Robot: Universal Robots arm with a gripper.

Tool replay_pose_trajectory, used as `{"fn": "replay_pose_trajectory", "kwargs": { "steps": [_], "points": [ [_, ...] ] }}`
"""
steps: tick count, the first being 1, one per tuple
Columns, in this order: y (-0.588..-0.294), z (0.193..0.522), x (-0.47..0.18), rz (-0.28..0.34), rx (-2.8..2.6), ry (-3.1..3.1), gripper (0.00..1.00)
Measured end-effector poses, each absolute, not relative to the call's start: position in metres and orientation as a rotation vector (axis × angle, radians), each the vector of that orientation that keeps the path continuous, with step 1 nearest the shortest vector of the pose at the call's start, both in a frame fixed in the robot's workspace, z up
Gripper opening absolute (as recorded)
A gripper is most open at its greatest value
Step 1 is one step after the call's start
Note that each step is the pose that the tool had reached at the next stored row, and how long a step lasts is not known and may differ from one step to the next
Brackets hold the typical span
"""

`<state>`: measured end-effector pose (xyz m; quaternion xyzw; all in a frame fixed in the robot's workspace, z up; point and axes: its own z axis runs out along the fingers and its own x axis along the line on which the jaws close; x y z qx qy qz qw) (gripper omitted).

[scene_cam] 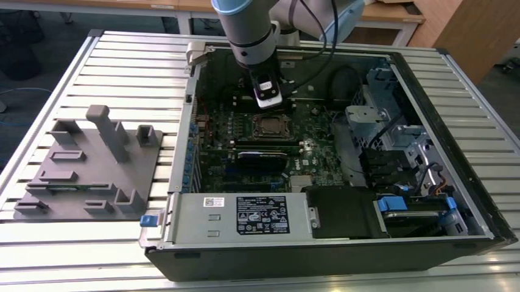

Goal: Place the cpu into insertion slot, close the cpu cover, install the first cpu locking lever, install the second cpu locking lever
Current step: 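Install the first cpu locking lever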

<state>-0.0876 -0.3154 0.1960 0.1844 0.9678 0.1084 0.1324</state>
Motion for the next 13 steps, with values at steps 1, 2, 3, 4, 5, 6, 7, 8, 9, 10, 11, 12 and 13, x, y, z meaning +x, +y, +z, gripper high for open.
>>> {"fn": "replay_pose_trajectory", "kwargs": {
  "steps": [1, 2, 3, 4, 5, 6, 7, 8, 9, 10, 11, 12, 13],
  "points": [
    [-0.3154, 0.196, -0.0876, 0.314, 0.535, 2.808, 0.1],
    [-0.3155, 0.196, -0.0876, 0.314, 0.535, 2.808, 0.1],
    [-0.3155, 0.196, -0.0876, 0.314, 0.535, 2.808, 0.1],
    [-0.3155, 0.196, -0.0876, 0.314, 0.535, 2.808, 0.1],
    [-0.3155, 0.196, -0.0876, 0.314, 0.535, 2.808, 0.1],
    [-0.3155, 0.1958, -0.0876, 0.314, 0.535, 2.808, 0.1],
    [-0.3154, 0.1955, -0.0875, 0.313, 0.535, 2.808, 0.1],
    [-0.3155, 0.1952, -0.0874, 0.31, 0.535, 2.808, 0.1],
    [-0.3155, 0.1947, -0.0873, 0.308, 0.534, 2.808, 0.1],
    [-0.3155, 0.1939, -0.0873, 0.306, 0.534, 2.808, 0.1],
    [-0.3154, 0.193, -0.0873, 0.305, 0.533, 2.808, 0.1],
    [-0.3155, 0.1924, -0.0873, 0.302, 0.533, 2.807, 0.1],
    [-0.3155, 0.1919, -0.0873, 0.3, 0.533, 2.807, 0.1]
  ]
}}
